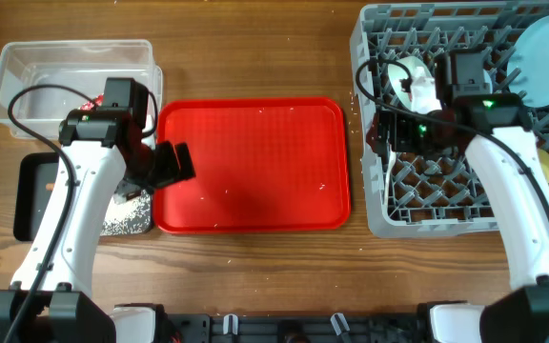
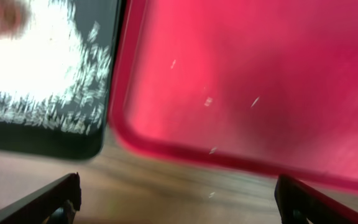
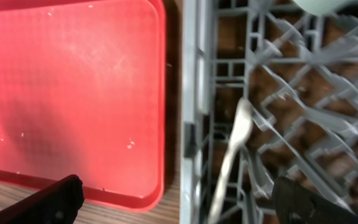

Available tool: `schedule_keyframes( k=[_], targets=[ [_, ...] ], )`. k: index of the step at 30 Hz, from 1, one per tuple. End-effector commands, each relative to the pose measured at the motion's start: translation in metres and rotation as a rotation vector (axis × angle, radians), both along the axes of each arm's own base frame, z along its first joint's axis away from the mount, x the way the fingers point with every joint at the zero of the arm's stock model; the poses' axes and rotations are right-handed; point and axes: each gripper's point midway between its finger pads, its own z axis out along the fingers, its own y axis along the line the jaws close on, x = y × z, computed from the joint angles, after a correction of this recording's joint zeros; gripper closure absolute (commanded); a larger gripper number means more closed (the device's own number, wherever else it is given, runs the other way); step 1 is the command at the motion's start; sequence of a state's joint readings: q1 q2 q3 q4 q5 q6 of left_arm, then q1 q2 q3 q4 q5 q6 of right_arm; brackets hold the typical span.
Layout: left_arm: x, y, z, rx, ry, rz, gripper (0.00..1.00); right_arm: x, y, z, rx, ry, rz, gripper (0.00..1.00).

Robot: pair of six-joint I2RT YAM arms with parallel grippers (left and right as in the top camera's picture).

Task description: Sort waste into correct bins and load items into the dishwasher rack

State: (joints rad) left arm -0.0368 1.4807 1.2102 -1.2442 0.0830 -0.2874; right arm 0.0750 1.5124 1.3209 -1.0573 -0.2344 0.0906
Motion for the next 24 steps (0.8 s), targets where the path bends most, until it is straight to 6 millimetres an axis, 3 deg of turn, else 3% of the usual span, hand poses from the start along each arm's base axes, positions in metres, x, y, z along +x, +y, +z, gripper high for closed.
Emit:
schedule_keyframes(
  k=[1, 6, 9, 13, 17, 24],
  targets=[
    [-0.008, -0.001, 0.009, 0.005, -0.044, -0.056, 0.0, -0.012, -0.007, 0.036, -0.019, -0.119, -0.029, 0.0],
    [-0.007, -0.015, 0.03, 0.011, -0.319, -0.117, 0.0, -0.042, -0.011, 0.066, -0.008, -0.371, -0.035, 0.0],
    [-0.017, -0.02, 0.049, 0.016, -0.563, -0.143, 0.0, -0.074, -0.024, 0.084, -0.036, -0.583, -0.084, 0.0],
    [-0.027, -0.018, 0.077, 0.002, -0.722, -0.136, 0.0, -0.103, -0.03, 0.099, -0.039, -0.69, -0.098, 0.0],
    [-0.036, -0.017, 0.095, -0.005, -0.801, -0.132, 0.0, -0.114, -0.031, 0.105, -0.036, -0.723, -0.1, 0.0],
    [-0.037, -0.017, 0.094, -0.005, -0.8, -0.131, 0.0, -0.113, -0.03, 0.097, -0.04, -0.684, -0.098, 0.0]
  ],
)
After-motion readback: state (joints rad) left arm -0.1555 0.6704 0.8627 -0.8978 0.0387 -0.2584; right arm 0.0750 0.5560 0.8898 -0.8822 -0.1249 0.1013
